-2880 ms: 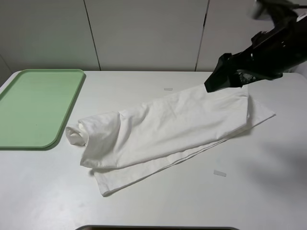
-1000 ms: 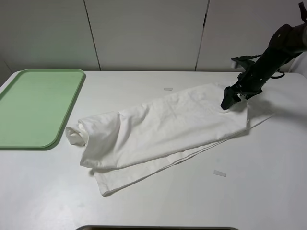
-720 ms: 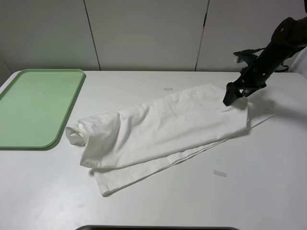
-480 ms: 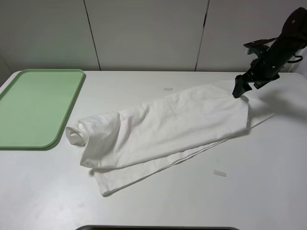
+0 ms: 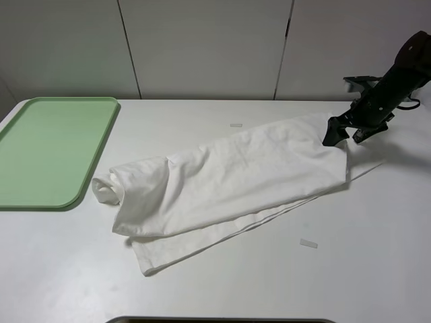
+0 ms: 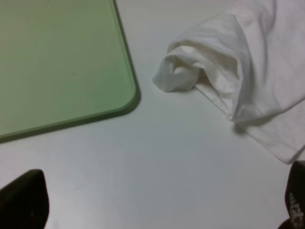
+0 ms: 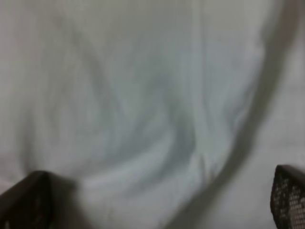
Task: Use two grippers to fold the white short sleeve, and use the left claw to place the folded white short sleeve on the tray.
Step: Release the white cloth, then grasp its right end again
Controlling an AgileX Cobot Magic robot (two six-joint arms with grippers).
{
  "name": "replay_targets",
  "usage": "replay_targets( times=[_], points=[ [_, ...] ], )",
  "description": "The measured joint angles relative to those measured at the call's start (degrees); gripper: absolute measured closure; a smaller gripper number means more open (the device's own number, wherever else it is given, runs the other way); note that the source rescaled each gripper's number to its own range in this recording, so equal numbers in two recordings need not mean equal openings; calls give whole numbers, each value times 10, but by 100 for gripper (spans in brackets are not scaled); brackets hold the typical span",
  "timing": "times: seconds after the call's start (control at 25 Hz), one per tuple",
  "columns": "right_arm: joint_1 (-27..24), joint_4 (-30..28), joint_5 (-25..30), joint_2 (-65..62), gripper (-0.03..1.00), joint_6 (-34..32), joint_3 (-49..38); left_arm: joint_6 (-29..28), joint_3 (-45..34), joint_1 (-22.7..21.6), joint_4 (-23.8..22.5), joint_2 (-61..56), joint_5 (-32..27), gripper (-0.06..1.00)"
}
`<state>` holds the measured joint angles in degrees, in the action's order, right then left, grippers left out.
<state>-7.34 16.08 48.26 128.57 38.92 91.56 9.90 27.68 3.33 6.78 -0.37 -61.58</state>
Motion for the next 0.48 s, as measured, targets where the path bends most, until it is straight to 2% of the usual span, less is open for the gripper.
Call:
replay_targets(
  times=[0.36,0.44,0.48],
  points=[
    [8,46,12,20,-2,46,-10,0,0,0,0,0,0,-6],
    [9,51,15,20,3,50,-10,0,0,0,0,0,0,-6],
    [10,54,18,20,10,50,-11,0,0,0,0,0,0,-6]
  ],
)
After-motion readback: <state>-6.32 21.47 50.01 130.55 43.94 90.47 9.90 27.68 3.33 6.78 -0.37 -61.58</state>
